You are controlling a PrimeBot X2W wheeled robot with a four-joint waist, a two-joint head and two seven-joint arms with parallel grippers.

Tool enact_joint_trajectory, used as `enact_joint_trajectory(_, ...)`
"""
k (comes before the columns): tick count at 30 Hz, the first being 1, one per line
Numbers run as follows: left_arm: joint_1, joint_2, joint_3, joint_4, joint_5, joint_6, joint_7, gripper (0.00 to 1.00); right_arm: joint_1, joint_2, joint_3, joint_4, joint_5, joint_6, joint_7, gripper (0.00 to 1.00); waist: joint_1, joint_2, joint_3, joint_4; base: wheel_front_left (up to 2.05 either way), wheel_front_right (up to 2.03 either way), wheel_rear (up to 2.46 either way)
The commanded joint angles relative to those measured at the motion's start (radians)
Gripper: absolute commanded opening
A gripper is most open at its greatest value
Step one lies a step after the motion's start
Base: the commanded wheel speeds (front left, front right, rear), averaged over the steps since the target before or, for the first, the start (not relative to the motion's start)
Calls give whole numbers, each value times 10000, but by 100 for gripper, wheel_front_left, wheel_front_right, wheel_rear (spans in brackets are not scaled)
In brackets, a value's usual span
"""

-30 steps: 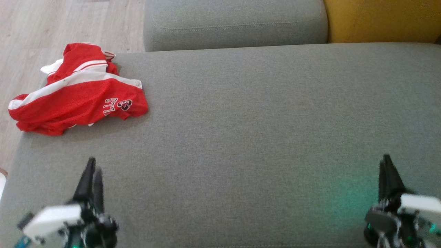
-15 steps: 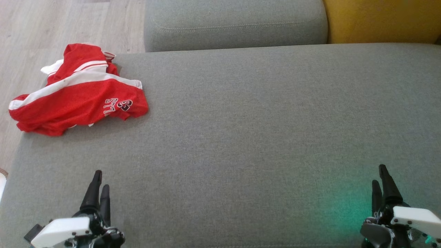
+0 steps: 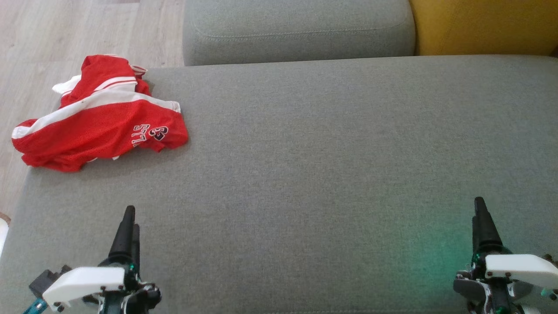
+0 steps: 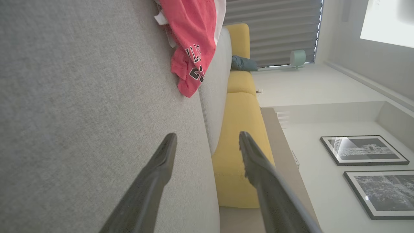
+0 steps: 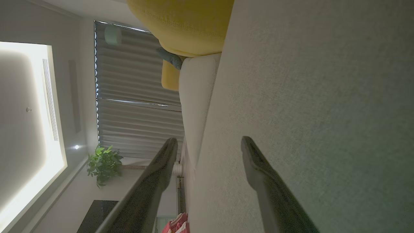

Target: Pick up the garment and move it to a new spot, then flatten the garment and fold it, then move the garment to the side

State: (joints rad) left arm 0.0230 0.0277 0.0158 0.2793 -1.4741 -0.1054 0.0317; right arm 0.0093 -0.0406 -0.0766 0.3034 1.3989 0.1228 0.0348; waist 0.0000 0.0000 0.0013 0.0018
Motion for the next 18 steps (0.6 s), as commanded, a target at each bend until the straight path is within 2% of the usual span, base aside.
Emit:
enact_joint_trajectory(1,-438,110,-49,-593,842,102,-218,100,-457,-40,171,-580,-949,20,-224,100,0,0,-4,11,0,0,0)
enact_joint_trajectory(5,-443,117,-216,-785,1648,200,-364,100,-446,-43,334,-754,-1718,23,-372,100,0,0,-1,23,0,0,0)
enact_joint_trajectory(6,-442,120,-336,-896,2239,247,-452,100,-453,-45,448,-846,-2242,25,-460,100,0,0,3,26,0,0,0)
enact_joint_trajectory(18,-415,135,-851,-1167,4587,434,-802,100,-467,-52,833,-1022,-4101,33,-813,100,0,0,11,39,0,0,0)
